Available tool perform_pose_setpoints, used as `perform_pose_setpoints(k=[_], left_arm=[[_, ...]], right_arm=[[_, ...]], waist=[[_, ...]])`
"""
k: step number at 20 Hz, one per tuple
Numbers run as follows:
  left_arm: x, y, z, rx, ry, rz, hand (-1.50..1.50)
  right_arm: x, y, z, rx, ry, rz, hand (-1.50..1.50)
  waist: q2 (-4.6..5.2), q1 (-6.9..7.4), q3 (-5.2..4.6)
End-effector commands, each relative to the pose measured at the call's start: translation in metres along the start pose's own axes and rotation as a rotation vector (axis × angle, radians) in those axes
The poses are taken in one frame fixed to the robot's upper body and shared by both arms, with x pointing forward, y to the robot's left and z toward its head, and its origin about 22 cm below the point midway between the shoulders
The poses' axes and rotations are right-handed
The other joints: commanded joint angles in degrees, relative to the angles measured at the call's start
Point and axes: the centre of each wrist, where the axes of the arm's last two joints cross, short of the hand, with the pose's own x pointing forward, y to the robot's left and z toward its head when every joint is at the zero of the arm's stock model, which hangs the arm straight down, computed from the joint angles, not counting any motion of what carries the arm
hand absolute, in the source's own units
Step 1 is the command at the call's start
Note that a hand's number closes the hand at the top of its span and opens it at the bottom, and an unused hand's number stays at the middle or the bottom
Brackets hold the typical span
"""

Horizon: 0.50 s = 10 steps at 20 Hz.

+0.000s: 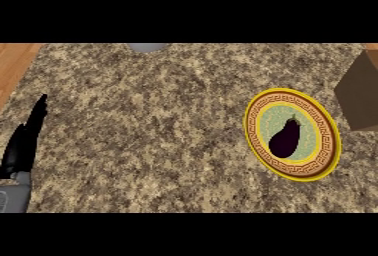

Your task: Pick the sweet potato from the plate and place it in the cardboard box

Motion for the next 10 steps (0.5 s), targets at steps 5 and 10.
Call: perform_pose_setpoints(k=[5, 10], left_arm=[[0.0, 0.005, 0.005, 0.024, 0.017, -0.001, 0.0], [-0.005, 0.001, 0.008, 0.016, 0.024, 0.004, 0.0]], right_arm=[[-0.015, -0.083, 0.035, 0.006, 0.003, 0.04, -1.5], [-0.021, -0.109, 0.052, 0.084, 0.037, 0.08, -1.5]], waist=[[-0.32, -1.13, 0.22], [-0.37, -1.45, 0.22]])
